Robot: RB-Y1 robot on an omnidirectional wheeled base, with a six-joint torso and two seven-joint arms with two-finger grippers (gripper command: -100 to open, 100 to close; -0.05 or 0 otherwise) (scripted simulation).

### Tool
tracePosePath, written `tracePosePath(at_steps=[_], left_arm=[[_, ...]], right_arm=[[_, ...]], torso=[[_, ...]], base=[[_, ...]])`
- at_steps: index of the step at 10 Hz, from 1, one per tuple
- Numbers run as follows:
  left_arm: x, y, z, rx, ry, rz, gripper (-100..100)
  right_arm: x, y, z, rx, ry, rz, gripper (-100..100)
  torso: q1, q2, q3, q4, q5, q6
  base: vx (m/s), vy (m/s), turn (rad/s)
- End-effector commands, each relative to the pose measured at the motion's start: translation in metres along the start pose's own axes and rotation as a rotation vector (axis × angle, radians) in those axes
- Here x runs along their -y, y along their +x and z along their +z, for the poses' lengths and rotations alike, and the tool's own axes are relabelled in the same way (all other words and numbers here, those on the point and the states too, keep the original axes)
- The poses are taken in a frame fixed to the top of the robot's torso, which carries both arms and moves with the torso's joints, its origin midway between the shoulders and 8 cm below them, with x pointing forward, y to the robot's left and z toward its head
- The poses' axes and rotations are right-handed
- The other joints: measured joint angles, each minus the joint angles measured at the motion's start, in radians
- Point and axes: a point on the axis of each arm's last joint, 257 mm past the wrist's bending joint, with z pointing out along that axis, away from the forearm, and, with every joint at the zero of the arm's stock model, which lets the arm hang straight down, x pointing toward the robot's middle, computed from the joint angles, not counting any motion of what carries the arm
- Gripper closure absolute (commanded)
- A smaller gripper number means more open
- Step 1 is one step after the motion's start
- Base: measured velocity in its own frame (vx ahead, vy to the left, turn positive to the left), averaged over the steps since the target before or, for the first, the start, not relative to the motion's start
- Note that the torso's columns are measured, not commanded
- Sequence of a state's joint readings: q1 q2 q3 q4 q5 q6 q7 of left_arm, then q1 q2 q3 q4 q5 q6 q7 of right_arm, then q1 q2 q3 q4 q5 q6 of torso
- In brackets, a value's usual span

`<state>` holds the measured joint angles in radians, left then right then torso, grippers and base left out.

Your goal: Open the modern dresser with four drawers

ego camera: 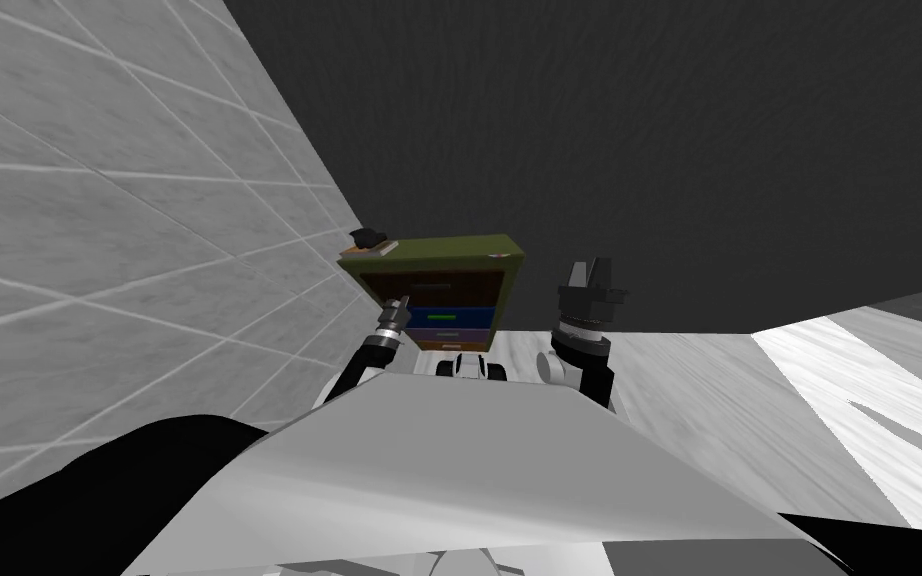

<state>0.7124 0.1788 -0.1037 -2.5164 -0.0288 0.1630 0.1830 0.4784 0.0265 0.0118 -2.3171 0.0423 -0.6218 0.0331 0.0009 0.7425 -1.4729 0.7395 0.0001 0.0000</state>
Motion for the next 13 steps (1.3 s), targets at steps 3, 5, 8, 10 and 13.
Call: tracePosePath(at_steps=[3, 5, 8, 10, 13], left_arm=[[-0.011, -0.002, 0.002, 0.004, -0.016, 0.001, -100], [-0.013, -0.003, 0.004, 0.007, -0.016, 0.002, -100], [-0.007, -0.004, 0.003, 0.011, -0.015, 0.002, -100], [-0.009, -0.004, 0.004, 0.009, -0.015, 0.002, 100], [-0.004, -0.001, -0.003, 0.001, -0.013, 0.002, 100]], right_arm=[[0.0, 0.0, 0.0, 0.0, 0.0, 0.0, 0], [0.0, 0.0, 0.0, 0.0, 0.0, 0.0, 0], [0.0, 0.0, 0.0, 0.0, 0.0, 0.0, 0], [0.0, 0.0, 0.0, 0.0, 0.0, 0.0, 0], [0.0, 0.0, 0.0, 0.0, 0.0, 0.0, 0]], torso=[[-0.002, -0.014, -0.009, -0.004, 0.0, 0.0], [-0.002, -0.013, -0.008, -0.004, 0.0, 0.0], [0.0, 0.001, 0.0, 0.0, 0.0, 0.0], [-0.001, -0.001, -0.001, -0.001, 0.0, 0.0], [-0.001, 0.003, 0.002, 0.0, 0.0, 0.0]], base=[[-0.005, 0.005, -0.01], [0.153, -0.009, -0.017], [0.129, 0.004, -0.014], [0.046, 0.005, -0.002], [-0.182, -0.008, 0.026]])
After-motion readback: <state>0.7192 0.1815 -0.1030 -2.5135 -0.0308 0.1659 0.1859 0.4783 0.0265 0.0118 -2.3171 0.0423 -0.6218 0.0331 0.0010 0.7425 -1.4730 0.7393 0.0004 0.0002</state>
